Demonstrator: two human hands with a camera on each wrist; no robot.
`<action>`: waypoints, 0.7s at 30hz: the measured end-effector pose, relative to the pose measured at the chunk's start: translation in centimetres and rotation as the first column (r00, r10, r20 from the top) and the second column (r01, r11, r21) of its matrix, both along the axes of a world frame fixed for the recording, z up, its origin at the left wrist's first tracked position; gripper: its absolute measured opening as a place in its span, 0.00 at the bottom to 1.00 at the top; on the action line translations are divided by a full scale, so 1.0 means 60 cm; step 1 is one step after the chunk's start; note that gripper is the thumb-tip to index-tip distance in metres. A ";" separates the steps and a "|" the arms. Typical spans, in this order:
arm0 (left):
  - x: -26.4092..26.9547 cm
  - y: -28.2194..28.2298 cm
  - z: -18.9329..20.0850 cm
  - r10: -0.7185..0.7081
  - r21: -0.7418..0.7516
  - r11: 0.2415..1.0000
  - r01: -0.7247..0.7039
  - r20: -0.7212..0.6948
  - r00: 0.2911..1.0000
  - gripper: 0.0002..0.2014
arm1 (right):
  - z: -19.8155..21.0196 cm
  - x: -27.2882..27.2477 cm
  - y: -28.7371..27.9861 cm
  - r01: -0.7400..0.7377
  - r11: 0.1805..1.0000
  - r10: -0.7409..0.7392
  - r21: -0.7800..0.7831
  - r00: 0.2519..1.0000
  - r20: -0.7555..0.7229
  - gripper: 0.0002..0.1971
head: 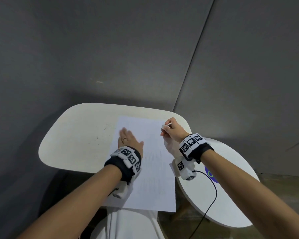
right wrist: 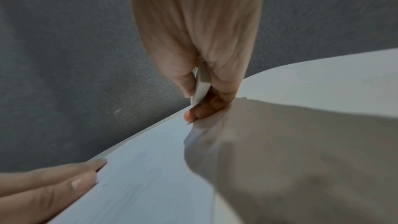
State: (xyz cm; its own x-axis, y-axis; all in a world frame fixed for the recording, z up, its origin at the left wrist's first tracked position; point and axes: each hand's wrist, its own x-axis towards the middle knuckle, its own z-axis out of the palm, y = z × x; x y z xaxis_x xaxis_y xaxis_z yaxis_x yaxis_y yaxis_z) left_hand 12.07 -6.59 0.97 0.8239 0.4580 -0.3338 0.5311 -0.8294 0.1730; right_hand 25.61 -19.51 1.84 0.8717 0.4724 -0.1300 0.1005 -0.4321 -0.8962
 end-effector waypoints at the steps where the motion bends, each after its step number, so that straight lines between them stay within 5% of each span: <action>1: 0.002 0.001 0.001 0.052 0.036 0.998 -0.052 -0.023 0.998 0.34 | 0.000 0.000 0.000 0.001 1.000 -0.001 -0.001 1.000 0.004 0.09; 2: 0.000 -0.007 -0.001 0.005 0.092 0.996 -0.005 0.004 1.000 0.34 | 0.000 0.000 0.000 0.007 1.000 -0.007 0.005 1.000 0.003 0.08; 4: -0.012 -0.033 0.004 -0.305 0.097 0.951 0.295 0.123 0.944 0.30 | 0.001 0.000 0.000 0.017 1.000 -0.017 0.026 1.000 -0.008 0.09; 7: -0.025 -0.050 0.004 -0.688 0.006 0.715 0.699 0.180 0.703 0.26 | 0.000 -0.002 -0.004 0.029 0.999 -0.028 0.042 0.999 -0.020 0.06; 9: -0.004 -0.014 0.001 -0.572 0.124 0.817 0.563 0.057 0.818 0.27 | -0.002 -0.002 -0.006 0.040 0.997 -0.039 0.066 0.999 -0.025 0.04; 11: 0.004 0.026 0.009 -0.159 0.115 0.981 0.158 -0.003 0.987 0.30 | -0.001 -0.006 -0.008 0.046 0.996 -0.044 0.071 0.999 -0.023 0.05; 13: 0.010 0.044 0.020 0.051 0.099 0.994 -0.049 -0.022 0.998 0.31 | -0.003 -0.007 -0.009 0.051 0.997 -0.049 0.063 0.999 -0.020 0.04; 15: 0.012 0.035 0.031 -0.090 0.118 0.989 0.084 0.047 0.995 0.31 | -0.005 -0.004 -0.012 0.043 0.998 -0.042 0.038 0.999 -0.011 0.05; 17: 0.005 0.010 0.044 -0.366 0.033 0.931 0.364 0.109 0.924 0.30 | 0.000 -0.008 -0.013 0.013 1.000 -0.013 0.013 1.000 0.004 0.07; 19: -0.005 -0.013 0.051 -0.587 -0.061 0.806 0.589 0.051 0.808 0.34 | 0.011 -0.010 -0.013 -0.031 0.999 0.031 -0.008 0.999 0.025 0.10; 21: -0.010 -0.015 0.047 -0.649 -0.092 0.760 0.643 -0.085 0.756 0.40 | 0.027 -0.014 -0.017 -0.047 0.999 0.047 0.000 0.998 0.052 0.12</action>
